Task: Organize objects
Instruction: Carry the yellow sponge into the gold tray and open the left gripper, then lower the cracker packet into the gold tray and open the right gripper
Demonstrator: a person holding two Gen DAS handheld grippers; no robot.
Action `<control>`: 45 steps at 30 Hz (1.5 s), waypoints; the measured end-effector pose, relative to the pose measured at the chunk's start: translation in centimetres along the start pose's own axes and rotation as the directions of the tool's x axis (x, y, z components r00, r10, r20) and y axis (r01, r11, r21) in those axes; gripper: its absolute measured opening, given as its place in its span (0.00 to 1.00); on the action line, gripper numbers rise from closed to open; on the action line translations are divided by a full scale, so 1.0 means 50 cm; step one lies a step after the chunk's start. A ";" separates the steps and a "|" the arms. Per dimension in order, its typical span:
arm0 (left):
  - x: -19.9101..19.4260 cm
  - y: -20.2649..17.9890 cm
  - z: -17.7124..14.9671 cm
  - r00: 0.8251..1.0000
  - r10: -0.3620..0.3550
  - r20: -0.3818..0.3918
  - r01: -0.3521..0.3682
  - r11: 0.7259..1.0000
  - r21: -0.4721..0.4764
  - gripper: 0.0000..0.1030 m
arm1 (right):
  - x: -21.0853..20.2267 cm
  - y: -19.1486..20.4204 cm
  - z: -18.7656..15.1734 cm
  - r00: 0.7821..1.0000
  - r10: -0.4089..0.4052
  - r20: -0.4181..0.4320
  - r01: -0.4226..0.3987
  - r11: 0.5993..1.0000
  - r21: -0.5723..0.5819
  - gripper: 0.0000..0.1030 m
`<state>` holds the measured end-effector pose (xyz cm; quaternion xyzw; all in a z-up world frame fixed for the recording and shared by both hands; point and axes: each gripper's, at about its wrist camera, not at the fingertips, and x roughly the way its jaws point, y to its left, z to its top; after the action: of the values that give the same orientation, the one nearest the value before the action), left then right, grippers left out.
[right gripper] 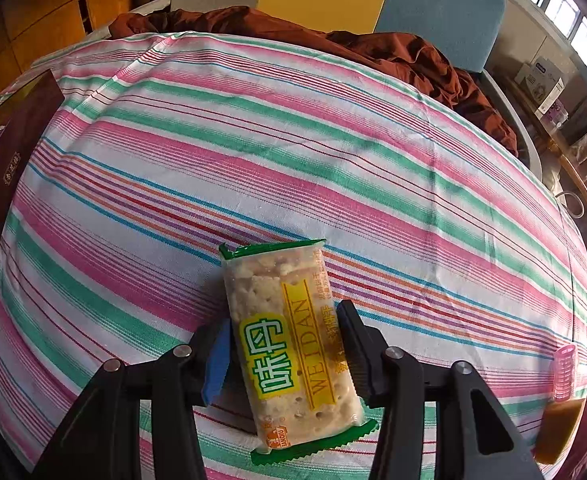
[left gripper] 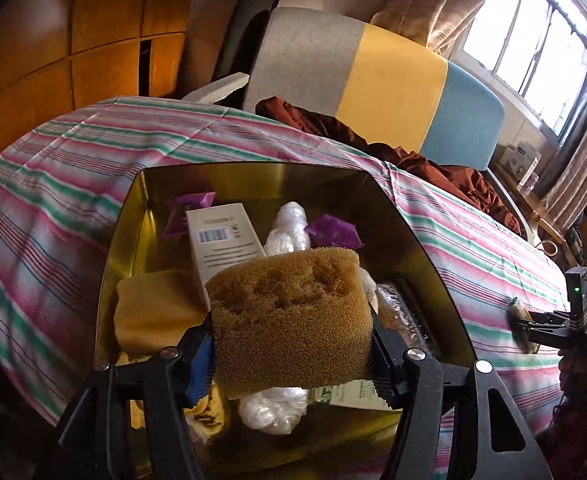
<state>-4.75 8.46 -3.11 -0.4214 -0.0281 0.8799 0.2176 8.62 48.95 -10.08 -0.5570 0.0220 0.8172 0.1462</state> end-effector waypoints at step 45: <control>-0.047 -0.029 -0.016 0.989 0.115 0.095 -0.124 0.988 0.096 0.92 | -0.132 0.233 0.144 0.971 0.211 0.114 -0.211 0.977 -0.010 0.47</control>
<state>-2.34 8.69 -1.58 -0.3710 0.0325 0.9096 0.1840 1.27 37.80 -2.78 -0.5036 0.0735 0.8587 0.0601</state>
